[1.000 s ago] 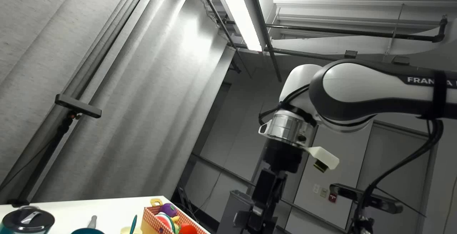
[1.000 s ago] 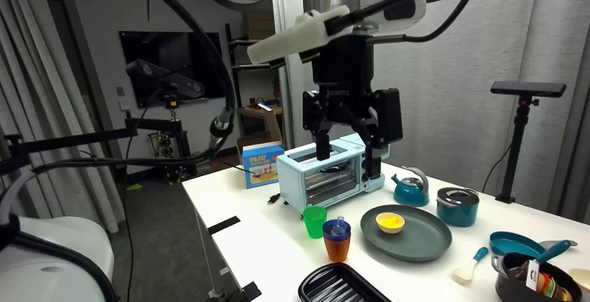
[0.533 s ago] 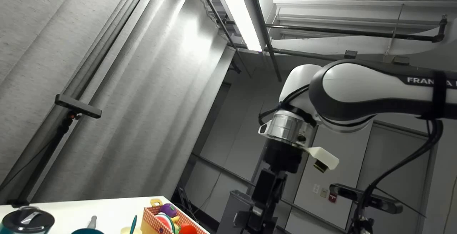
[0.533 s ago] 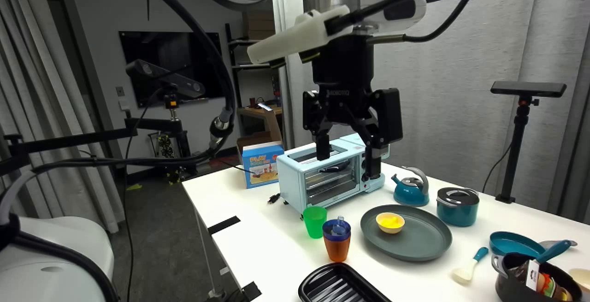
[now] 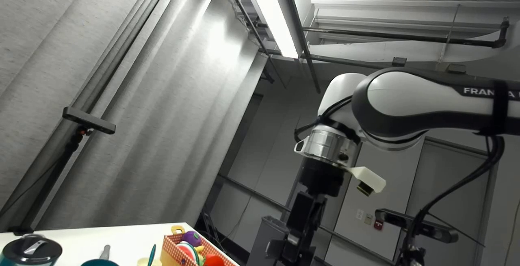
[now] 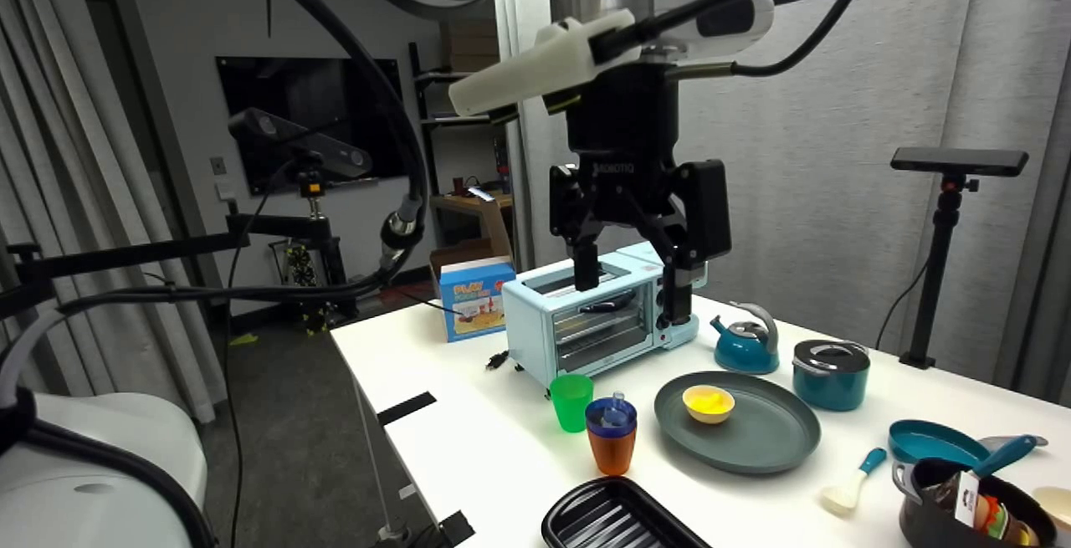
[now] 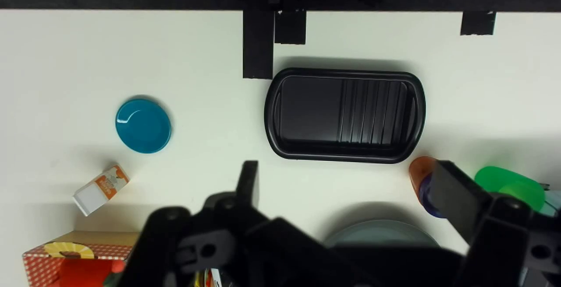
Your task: Pour the fries out of the white bowl and onto the grey plate
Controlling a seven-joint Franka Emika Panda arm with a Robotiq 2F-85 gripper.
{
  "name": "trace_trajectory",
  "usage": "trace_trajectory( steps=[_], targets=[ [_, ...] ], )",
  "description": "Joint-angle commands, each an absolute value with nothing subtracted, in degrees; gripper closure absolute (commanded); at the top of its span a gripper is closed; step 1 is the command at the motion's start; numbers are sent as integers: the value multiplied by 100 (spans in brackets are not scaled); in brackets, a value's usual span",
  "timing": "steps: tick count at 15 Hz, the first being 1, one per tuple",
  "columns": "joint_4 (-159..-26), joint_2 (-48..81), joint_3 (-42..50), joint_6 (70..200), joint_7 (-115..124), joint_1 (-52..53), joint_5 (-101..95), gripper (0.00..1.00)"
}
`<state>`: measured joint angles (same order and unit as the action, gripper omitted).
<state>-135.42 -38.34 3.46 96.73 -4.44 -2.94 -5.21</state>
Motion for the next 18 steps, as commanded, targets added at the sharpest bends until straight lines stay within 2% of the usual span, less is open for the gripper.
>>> trace_trajectory(
  steps=[1, 18],
  targets=[
    [-13524, -3828, 359, 9654, -434, -274, -528, 0],
    [-13432, -3471, 379, 9755, -487, -279, -590, 0]
  ],
)
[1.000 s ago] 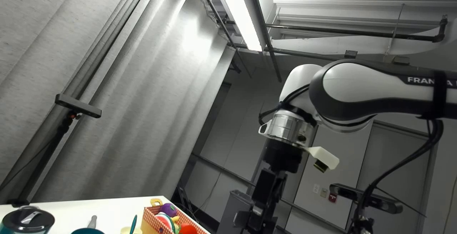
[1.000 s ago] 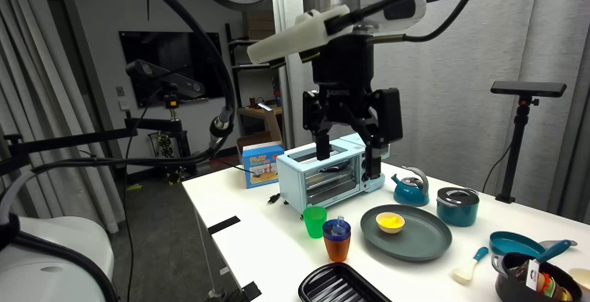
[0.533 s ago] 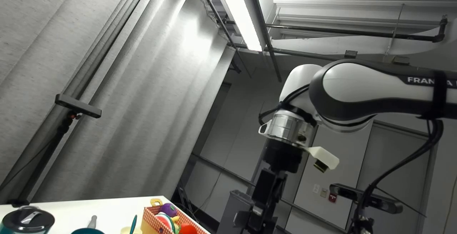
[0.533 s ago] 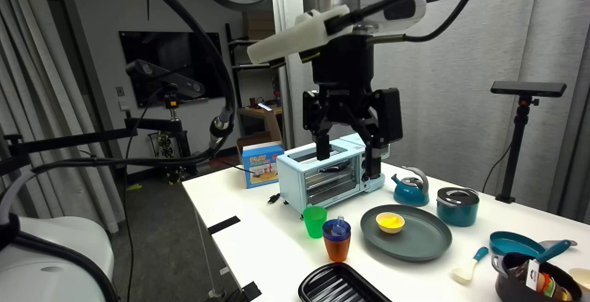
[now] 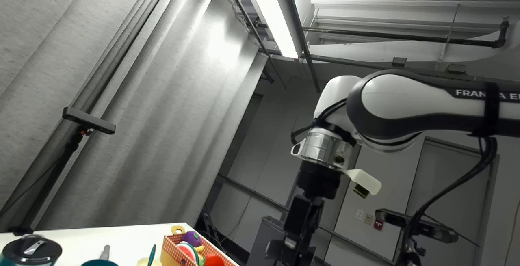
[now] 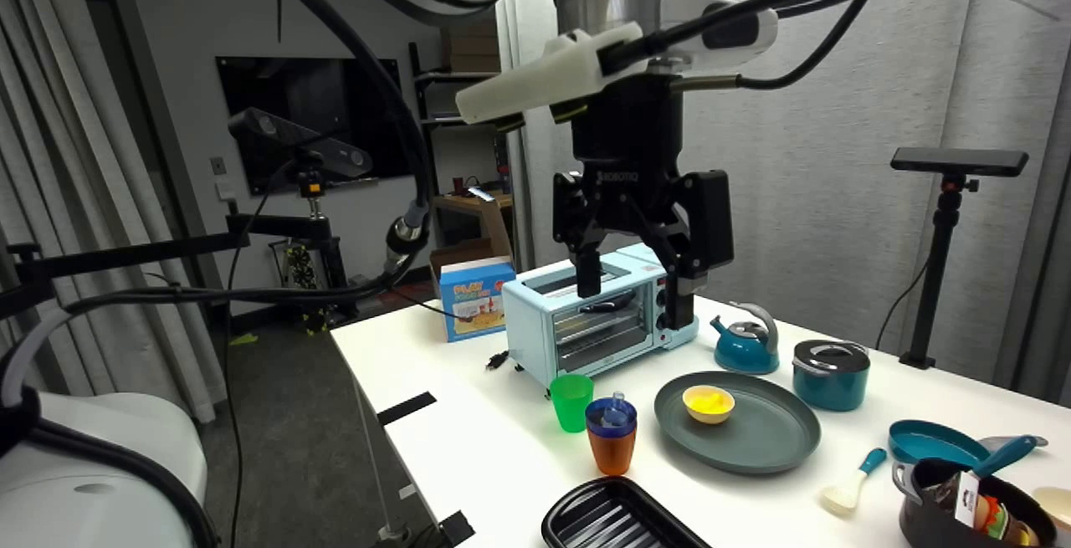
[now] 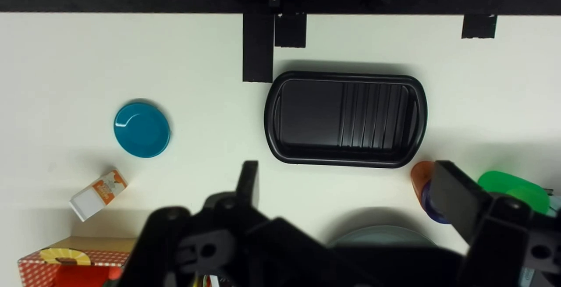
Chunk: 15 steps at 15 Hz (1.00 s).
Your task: Pour the fries out of the white bowl and onto the grey plate
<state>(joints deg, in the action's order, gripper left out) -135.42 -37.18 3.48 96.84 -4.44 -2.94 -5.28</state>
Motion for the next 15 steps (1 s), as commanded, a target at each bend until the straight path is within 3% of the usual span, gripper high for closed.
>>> trace_trajectory(
  steps=[1, 15],
  targets=[
    [-13415, -3375, 376, 9779, -490, -278, -600, 0],
    [-13428, -2194, 174, 11246, -565, -77, -562, 0]
  ],
)
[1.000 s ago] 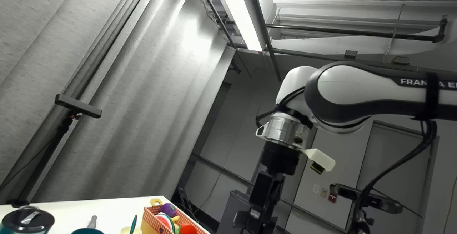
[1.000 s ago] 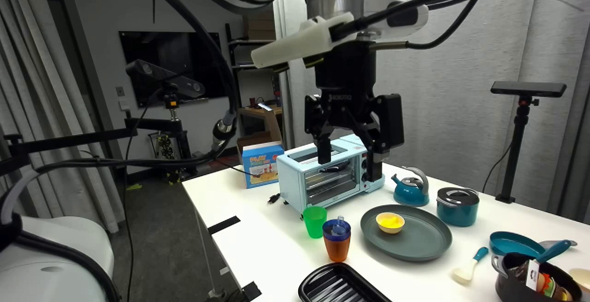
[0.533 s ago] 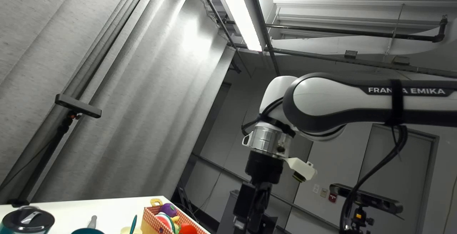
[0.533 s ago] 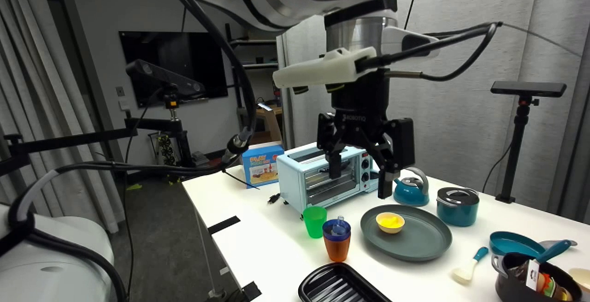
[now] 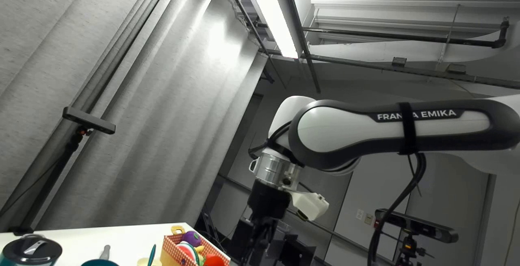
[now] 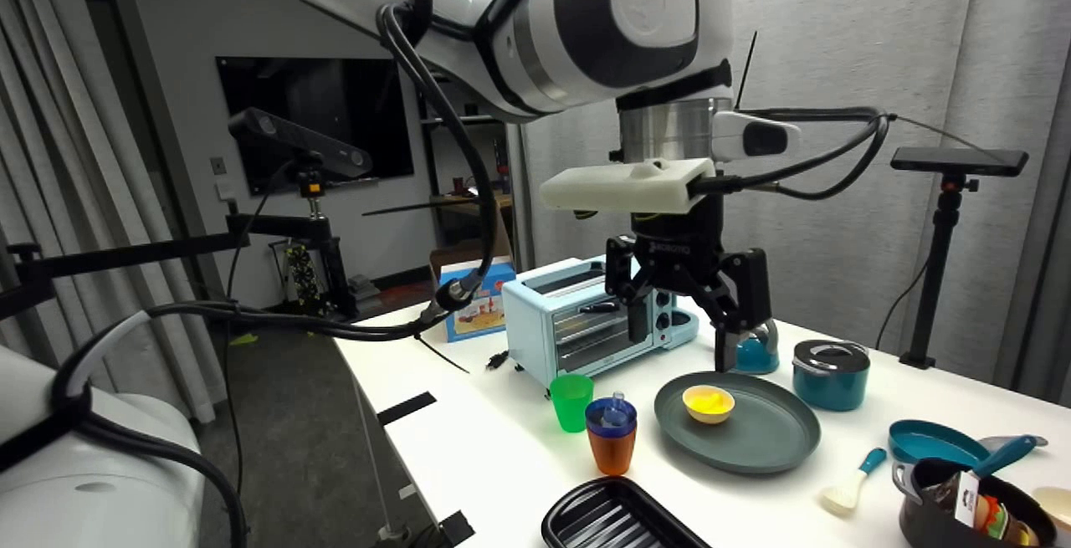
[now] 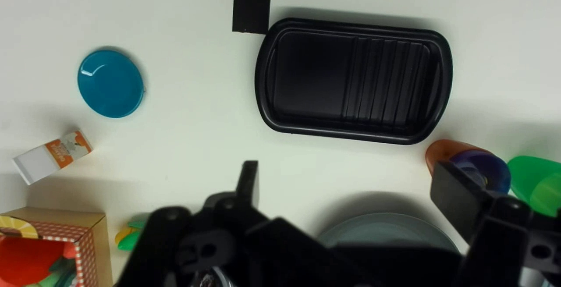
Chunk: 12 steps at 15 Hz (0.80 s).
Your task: Pour the fries out of the white bowl and onto the grey plate
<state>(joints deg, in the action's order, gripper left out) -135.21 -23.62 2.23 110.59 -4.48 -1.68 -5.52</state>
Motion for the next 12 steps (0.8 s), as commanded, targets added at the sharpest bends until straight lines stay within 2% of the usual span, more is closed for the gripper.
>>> trace_trajectory(
  steps=[1, 12],
  targets=[
    [-13511, -2294, 194, 11129, -450, -144, -552, 0],
    [-13410, -2003, 183, 11312, -595, -54, -461, 0]
  ],
)
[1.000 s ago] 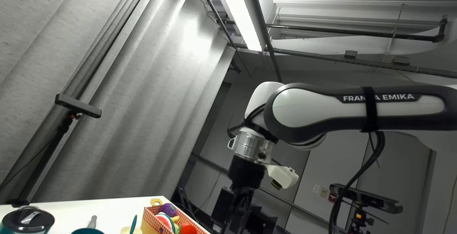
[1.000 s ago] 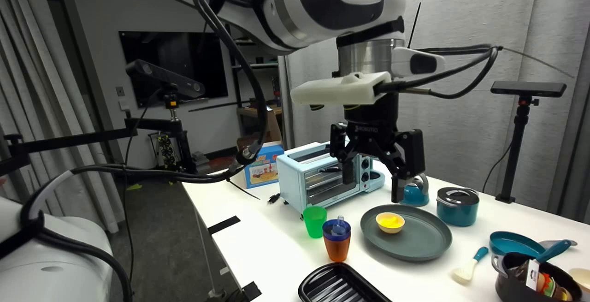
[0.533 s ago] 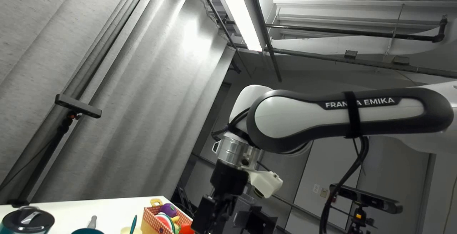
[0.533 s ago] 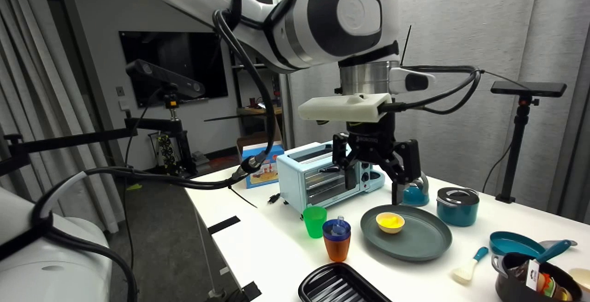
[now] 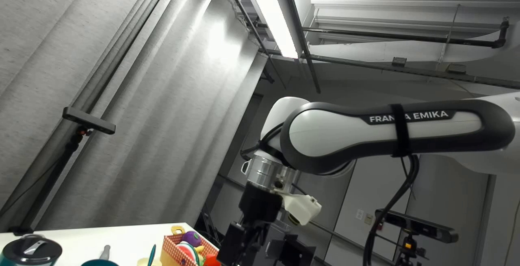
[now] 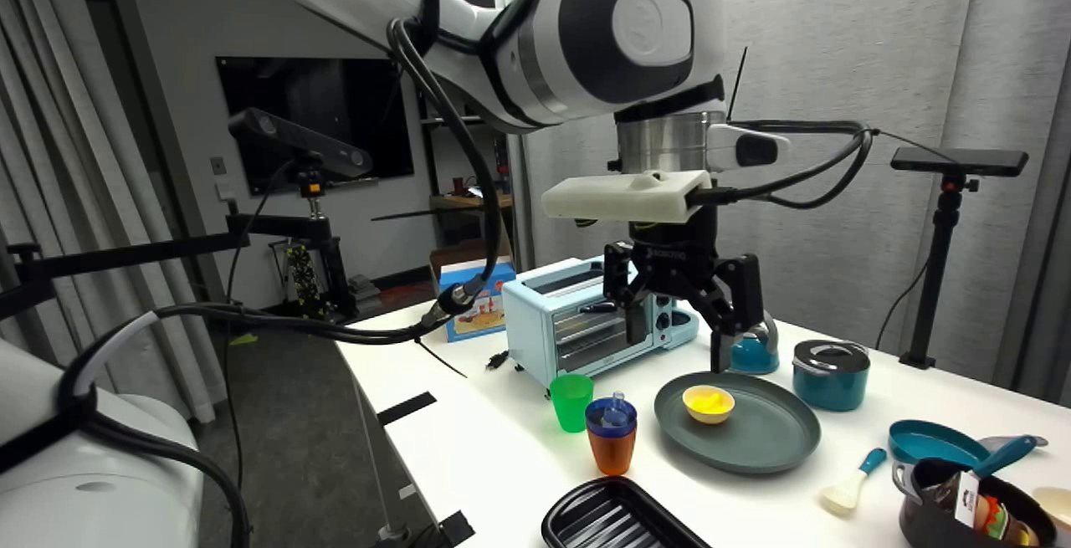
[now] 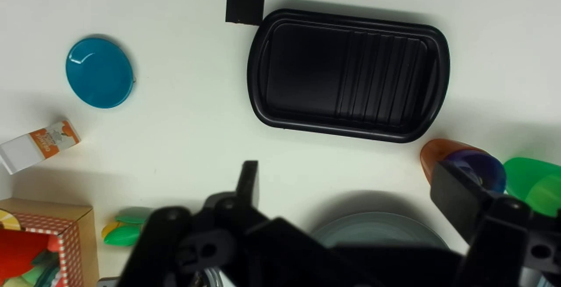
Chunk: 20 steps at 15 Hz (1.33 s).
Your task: Pour the fries out of the white bowl and onto the grey plate
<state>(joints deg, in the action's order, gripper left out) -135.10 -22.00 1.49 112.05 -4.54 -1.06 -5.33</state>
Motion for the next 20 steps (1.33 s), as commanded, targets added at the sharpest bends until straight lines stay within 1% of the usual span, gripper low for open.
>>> trace_trajectory(
  steps=[1, 5, 10, 20],
  targets=[
    [-13376, -1910, 176, 11326, -631, -43, -469, 0],
    [-13167, -1387, 143, 11366, -955, 49, -492, 0],
    [-12702, -566, 37, 11715, -1287, 141, -523, 0],
    [-11203, 1104, -265, 11834, -1380, 187, -420, 0]
  ],
)
